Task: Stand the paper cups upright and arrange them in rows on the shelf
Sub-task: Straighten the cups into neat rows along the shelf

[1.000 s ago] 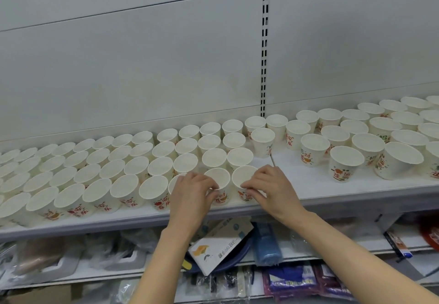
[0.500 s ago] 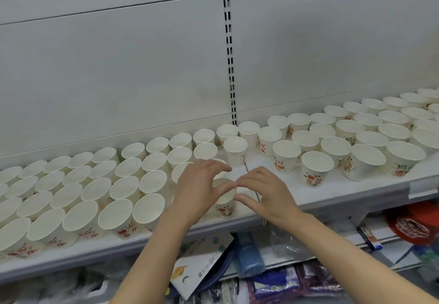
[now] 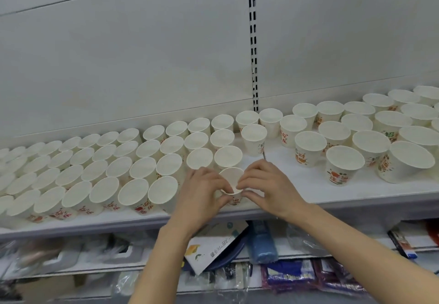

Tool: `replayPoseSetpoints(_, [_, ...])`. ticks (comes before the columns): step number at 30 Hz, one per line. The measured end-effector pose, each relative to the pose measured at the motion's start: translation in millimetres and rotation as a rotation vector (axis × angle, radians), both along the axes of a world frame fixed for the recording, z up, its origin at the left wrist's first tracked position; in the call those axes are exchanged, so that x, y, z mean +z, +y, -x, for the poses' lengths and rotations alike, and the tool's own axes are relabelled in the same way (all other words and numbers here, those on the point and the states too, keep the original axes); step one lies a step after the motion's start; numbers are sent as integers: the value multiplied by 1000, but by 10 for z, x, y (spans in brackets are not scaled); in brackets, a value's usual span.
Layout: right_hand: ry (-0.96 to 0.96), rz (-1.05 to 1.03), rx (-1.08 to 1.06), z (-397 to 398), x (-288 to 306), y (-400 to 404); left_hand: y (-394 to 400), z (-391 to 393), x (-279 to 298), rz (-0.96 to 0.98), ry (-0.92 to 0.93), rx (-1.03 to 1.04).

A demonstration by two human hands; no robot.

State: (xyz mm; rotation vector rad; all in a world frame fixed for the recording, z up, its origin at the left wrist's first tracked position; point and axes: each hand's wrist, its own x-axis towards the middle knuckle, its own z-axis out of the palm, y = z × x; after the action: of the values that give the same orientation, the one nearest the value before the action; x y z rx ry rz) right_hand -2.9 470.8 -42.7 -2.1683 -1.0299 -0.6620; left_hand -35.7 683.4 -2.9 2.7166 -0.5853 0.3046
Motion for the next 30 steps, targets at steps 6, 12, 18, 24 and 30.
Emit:
replayPoseSetpoints(6, [-12, -34, -32, 35, 99, -14, -4, -4, 117, 83, -18, 15])
replayPoseSetpoints(12, [-90, -14, -452, -236, 200, -631, -428, -602, 428, 31, -68, 51])
replayPoseSetpoints(18, [-52, 212, -673, -319, 266, -1062, -1050, -1236, 327, -366, 11, 100])
replayPoseSetpoints(24, [-2, 280, -637, -338, 189, -1166, -972, -1023, 245, -360, -8, 102])
replayPoseSetpoints(30, [-67, 109, -603, -531, 463, -1131, -816, -1060, 454, -29, 15, 61])
